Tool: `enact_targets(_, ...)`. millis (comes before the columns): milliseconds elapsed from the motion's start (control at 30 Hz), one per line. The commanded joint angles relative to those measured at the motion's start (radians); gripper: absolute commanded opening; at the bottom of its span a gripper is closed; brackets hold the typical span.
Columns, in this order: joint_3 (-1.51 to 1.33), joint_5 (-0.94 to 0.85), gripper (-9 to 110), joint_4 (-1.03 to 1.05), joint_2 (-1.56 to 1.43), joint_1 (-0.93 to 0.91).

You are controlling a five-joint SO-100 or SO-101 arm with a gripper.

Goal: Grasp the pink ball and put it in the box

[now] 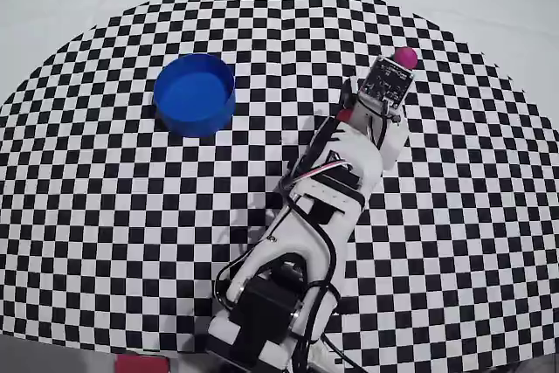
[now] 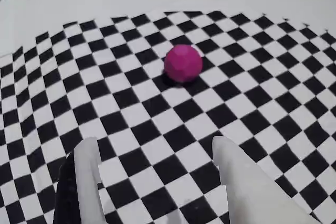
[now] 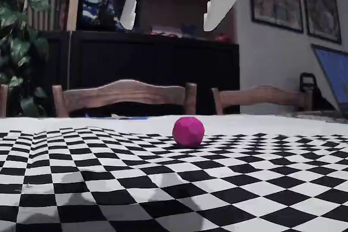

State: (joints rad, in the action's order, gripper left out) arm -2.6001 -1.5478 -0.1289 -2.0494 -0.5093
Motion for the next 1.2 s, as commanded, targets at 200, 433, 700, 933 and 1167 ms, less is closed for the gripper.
enact_targets(200,0.044,0.012,25,-0.017,0.028,0.014)
enact_targets(433,0.097,0.012,24,-0.005,0.11,0.028)
enact_targets(700,0.222,0.012,25,0.026,0.227,0.029)
enact_targets(933,0.282,0.012,25,0.041,0.281,0.029)
enact_targets(1167,0.328,0.012,25,0.041,0.33,0.012)
